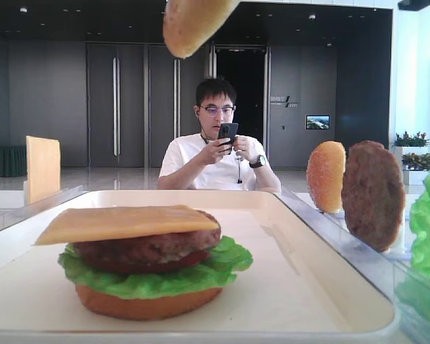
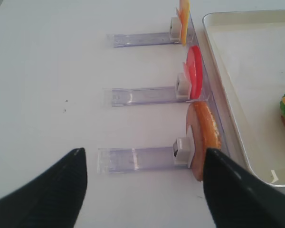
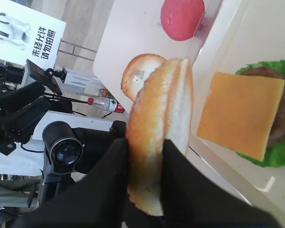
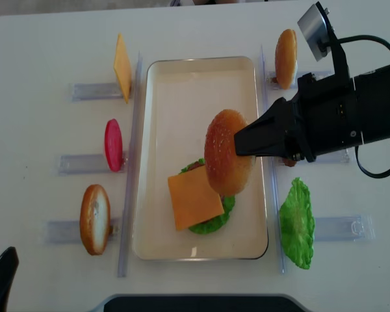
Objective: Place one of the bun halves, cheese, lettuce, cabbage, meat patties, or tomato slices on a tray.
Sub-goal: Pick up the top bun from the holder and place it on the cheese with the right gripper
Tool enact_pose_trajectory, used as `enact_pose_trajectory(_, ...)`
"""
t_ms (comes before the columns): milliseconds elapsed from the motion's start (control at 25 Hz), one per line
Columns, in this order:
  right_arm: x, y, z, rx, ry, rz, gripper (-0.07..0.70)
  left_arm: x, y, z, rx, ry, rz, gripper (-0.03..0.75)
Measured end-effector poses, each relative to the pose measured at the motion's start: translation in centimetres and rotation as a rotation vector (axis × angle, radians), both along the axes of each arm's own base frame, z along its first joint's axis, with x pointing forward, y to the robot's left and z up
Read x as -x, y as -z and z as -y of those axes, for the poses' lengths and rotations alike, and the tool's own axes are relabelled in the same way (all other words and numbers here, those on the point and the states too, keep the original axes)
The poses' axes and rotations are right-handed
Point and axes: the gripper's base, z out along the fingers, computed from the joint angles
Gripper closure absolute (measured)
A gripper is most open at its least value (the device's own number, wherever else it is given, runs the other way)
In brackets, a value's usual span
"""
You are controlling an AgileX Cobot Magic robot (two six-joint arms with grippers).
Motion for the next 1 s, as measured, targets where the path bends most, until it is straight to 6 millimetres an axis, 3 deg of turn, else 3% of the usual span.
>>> enact_pose_trajectory(360,-2.2,2.8,-1.1,-0.032,0.007,-0.066,0.456,0.0,0.0,0.0,0.0,0.0,0.0,0.136)
enact_pose_trajectory(760,-1.5,5.2,-4.5,-0.042,-0.073,-0.121,0.456,0.0,0.0,0.0,0.0,0.0,0.0,0.136)
enact_pose_trajectory(1000,-2.3,6.8,-5.3,-0.035,-0.075,-0.158,0.456,0.0,0.0,0.0,0.0,0.0,0.0,0.136)
